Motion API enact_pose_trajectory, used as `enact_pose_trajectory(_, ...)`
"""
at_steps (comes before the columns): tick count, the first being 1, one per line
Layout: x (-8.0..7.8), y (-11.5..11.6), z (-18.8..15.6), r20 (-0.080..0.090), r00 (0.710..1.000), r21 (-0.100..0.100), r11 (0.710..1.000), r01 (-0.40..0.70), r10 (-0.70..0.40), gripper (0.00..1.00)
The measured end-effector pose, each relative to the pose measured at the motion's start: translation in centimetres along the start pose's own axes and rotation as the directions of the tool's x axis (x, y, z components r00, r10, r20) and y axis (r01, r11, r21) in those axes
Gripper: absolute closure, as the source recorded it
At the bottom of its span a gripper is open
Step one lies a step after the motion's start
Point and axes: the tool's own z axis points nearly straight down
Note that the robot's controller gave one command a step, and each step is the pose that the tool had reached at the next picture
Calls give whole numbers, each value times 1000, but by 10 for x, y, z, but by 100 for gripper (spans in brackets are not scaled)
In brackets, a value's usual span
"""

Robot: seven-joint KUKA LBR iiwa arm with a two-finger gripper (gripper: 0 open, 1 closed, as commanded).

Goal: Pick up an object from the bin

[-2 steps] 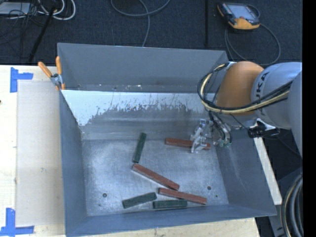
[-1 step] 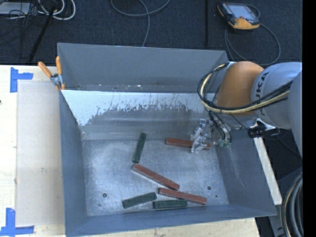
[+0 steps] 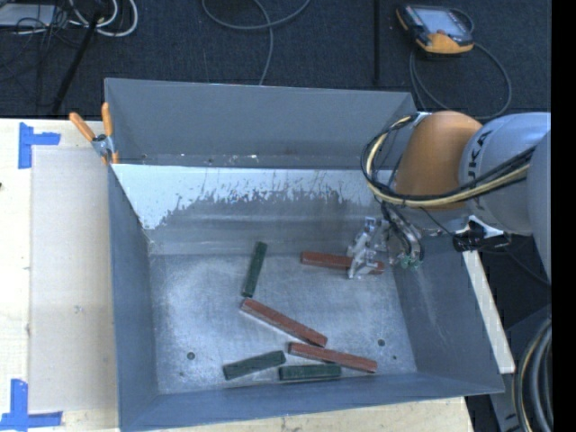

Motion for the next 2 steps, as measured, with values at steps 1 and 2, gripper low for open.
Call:
enact_pose_trajectory(1, 2, 0, -16, -10, 1000, -1, 1000, 0, 0, 100)
enact_pose_trajectory(2, -1, 0, -31, -1, 1000, -2, 1000, 1, -1, 100)
